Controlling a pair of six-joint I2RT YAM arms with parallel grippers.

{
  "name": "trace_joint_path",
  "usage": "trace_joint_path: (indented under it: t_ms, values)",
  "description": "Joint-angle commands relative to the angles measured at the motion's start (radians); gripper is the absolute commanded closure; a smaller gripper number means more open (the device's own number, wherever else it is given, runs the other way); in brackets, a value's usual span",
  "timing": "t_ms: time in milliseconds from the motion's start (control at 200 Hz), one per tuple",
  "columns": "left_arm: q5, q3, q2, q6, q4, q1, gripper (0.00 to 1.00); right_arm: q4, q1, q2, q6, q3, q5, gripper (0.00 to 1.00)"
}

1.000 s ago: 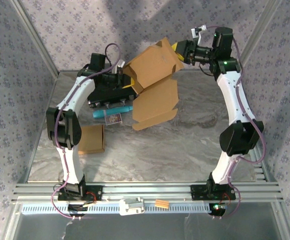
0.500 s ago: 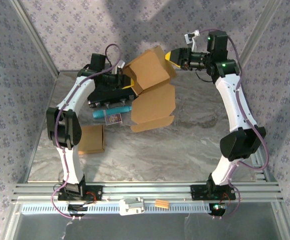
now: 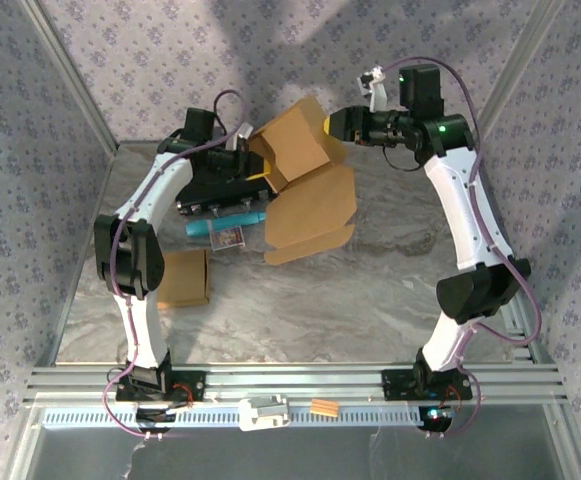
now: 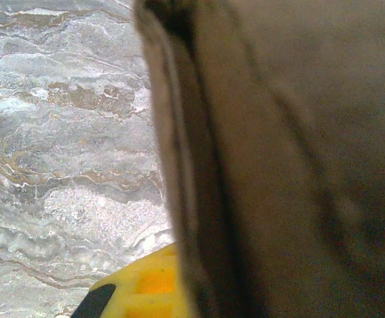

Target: Fold the paper box

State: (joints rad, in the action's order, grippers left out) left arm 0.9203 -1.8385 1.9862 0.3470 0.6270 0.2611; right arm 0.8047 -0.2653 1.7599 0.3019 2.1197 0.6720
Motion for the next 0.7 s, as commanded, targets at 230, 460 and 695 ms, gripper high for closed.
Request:
trace_joint_path:
  t_ms: [230, 460, 695]
  values:
    - [-0.013, -0.005, -0.058, -0.054, 0.045, 0.026, 1.0, 0.162, -0.082, 0.044, -0.161, 0.117, -0.297, 0.51]
    - [-0.018, 0.002, -0.075, -0.063, 0.073, 0.031, 1.0, 0.199, -0.105, 0.05, -0.216, 0.107, -0.426, 0.49]
    - [-0.031, -0.001, -0.086, -0.084, 0.101, 0.041, 1.0, 0.23, -0.16, 0.077, -0.269, 0.108, -0.651, 0.48]
